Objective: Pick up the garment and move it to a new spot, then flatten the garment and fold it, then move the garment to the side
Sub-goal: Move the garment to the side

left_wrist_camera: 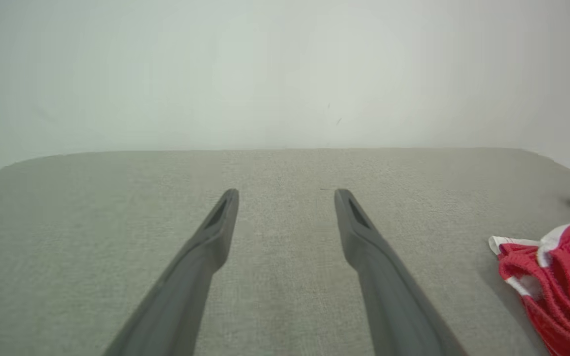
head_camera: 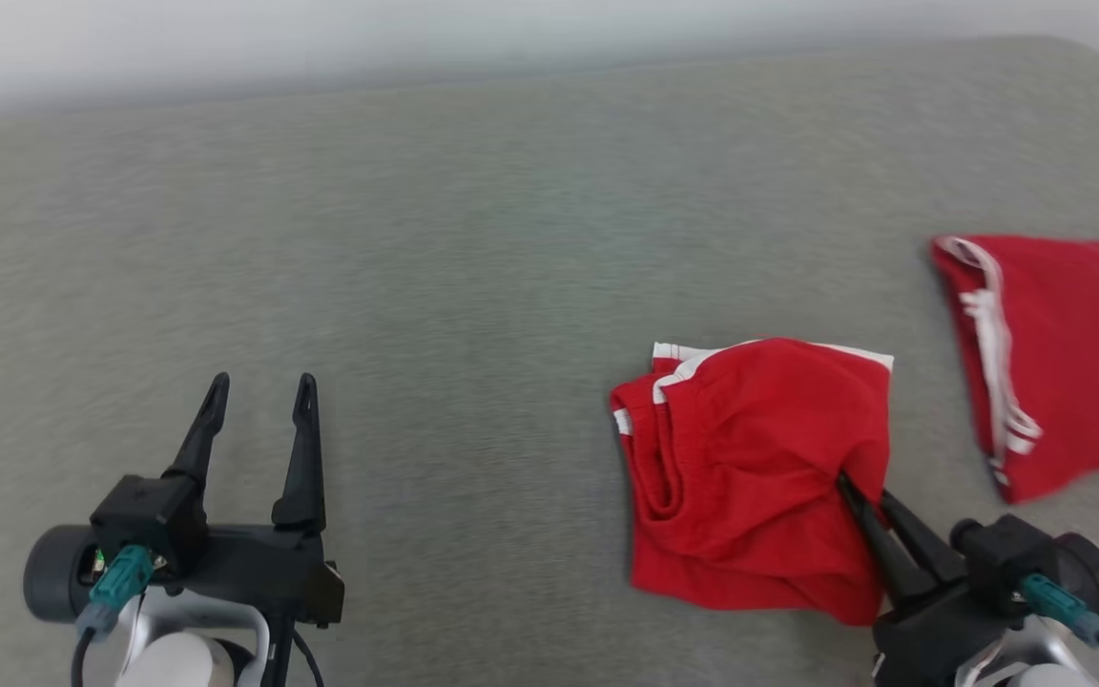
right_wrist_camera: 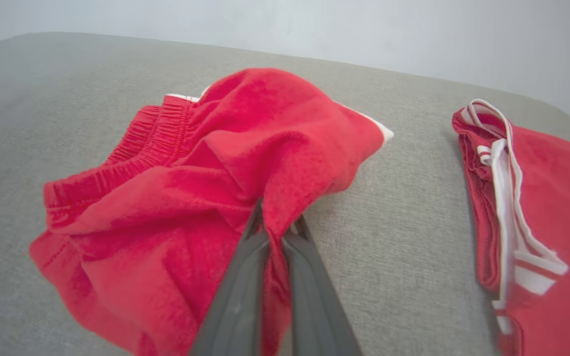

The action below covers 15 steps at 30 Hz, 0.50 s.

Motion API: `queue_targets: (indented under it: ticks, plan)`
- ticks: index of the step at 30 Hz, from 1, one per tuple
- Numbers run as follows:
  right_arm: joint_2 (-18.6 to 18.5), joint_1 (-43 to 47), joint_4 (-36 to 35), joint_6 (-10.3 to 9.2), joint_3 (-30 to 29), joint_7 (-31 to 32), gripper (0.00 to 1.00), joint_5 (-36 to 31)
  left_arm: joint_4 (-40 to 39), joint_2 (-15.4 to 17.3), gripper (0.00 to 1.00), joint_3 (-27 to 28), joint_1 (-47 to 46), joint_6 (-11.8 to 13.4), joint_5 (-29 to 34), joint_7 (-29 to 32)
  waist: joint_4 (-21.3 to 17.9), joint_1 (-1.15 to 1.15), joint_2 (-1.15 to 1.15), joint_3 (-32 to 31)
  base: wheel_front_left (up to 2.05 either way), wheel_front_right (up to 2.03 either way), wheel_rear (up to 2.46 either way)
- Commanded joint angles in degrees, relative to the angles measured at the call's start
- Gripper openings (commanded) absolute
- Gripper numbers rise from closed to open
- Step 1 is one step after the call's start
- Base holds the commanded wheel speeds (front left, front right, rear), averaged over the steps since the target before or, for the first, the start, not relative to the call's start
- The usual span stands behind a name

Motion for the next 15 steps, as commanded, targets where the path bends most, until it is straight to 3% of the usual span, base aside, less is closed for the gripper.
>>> queue_targets:
  ticks: [1, 5, 9, 15]
  plan:
    - [-0.6, 0.1, -0.3, -0.07, -0.8, -0.5, 0.0, -0.9, -0.7, 0.8, 1.0, -0.1, -1.1, 0.0, 0.9, 0.4, -8.9, 0.0, -0.01, 2.0, 0.0, 0.0, 0.0]
    - [-1.8, -1.9, -0.1, -0.08, -1.3, -1.5, 0.0, -1.2, -2.0, 1.8, 1.0, -0.6, -2.2, 0.0, 1.5, 2.3, -13.1, 0.0, -0.01, 3.3, 0.0, 0.0, 0.0]
    - [-5.5, -7.5, 1.1, -0.09, 0.0, -3.0, 0.0, -2.1, -3.0, 2.3, 1.0, -1.0, -3.6, -0.2, 2.0, 3.8, -16.4, 0.0, -0.01, 4.7, 0.0, 0.0, 0.0]
    - [-11.7, -19.9, 6.3, -0.09, 3.5, -5.8, 0.0, -1.1, -4.0, 2.4, 1.0, -2.7, -6.4, -1.1, 3.4, 6.1, -17.8, 0.0, -0.01, 7.4, 0.0, 0.0, 0.0]
